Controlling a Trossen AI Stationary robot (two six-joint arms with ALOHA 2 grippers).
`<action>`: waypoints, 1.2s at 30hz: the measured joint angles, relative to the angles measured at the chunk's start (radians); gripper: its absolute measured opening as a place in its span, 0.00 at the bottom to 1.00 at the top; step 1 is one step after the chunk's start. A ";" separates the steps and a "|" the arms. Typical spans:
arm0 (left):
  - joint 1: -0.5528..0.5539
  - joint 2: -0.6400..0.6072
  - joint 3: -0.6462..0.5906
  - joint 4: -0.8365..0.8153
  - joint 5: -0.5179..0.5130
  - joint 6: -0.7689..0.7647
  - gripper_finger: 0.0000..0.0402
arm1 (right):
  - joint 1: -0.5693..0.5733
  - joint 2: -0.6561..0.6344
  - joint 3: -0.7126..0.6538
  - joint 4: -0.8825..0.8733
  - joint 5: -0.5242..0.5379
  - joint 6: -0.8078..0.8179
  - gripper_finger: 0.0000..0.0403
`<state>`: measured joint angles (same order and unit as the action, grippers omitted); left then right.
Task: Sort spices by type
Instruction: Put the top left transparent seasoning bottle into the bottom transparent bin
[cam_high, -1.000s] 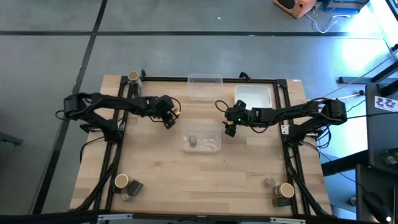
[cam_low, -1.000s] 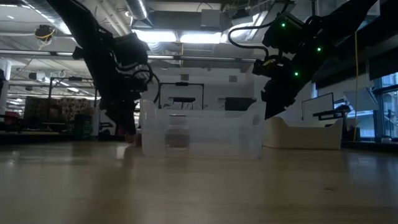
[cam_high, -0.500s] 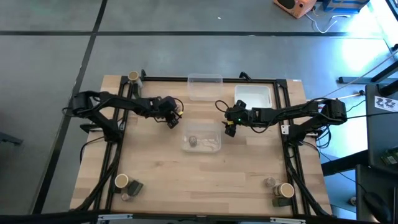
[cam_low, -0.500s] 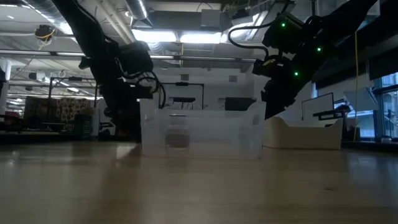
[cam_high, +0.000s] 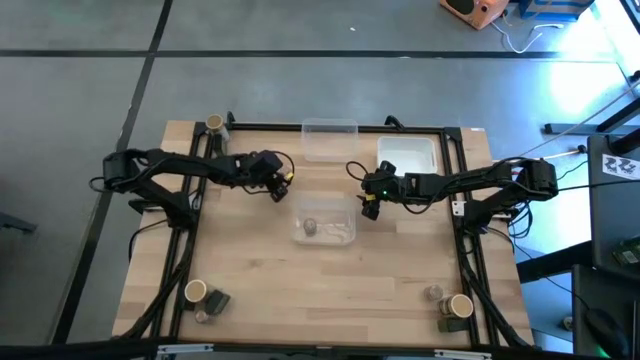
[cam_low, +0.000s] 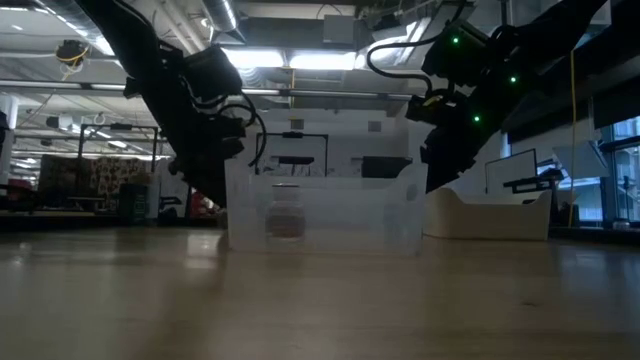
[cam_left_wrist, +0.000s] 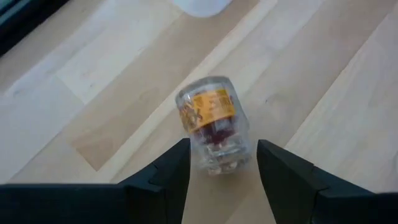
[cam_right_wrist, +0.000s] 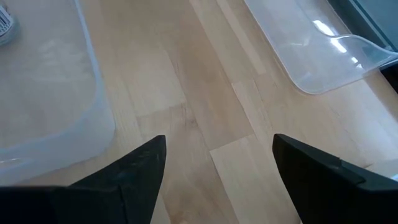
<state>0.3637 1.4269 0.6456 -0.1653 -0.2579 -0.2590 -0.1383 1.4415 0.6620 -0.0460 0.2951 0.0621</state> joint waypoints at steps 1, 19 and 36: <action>0.000 -0.001 0.000 0.002 0.000 0.001 0.42 | 0.000 0.000 0.000 0.000 0.000 0.000 0.73; -0.020 -0.016 0.102 0.016 0.011 0.191 0.18 | 0.000 0.000 0.000 0.000 0.000 -0.015 0.73; 0.038 -0.016 0.101 -0.044 0.011 0.114 0.54 | 0.000 0.000 0.000 0.000 0.003 -0.017 0.73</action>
<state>0.4015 1.4113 0.7471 -0.2096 -0.2470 -0.1447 -0.1383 1.4414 0.6617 -0.0463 0.2977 0.0452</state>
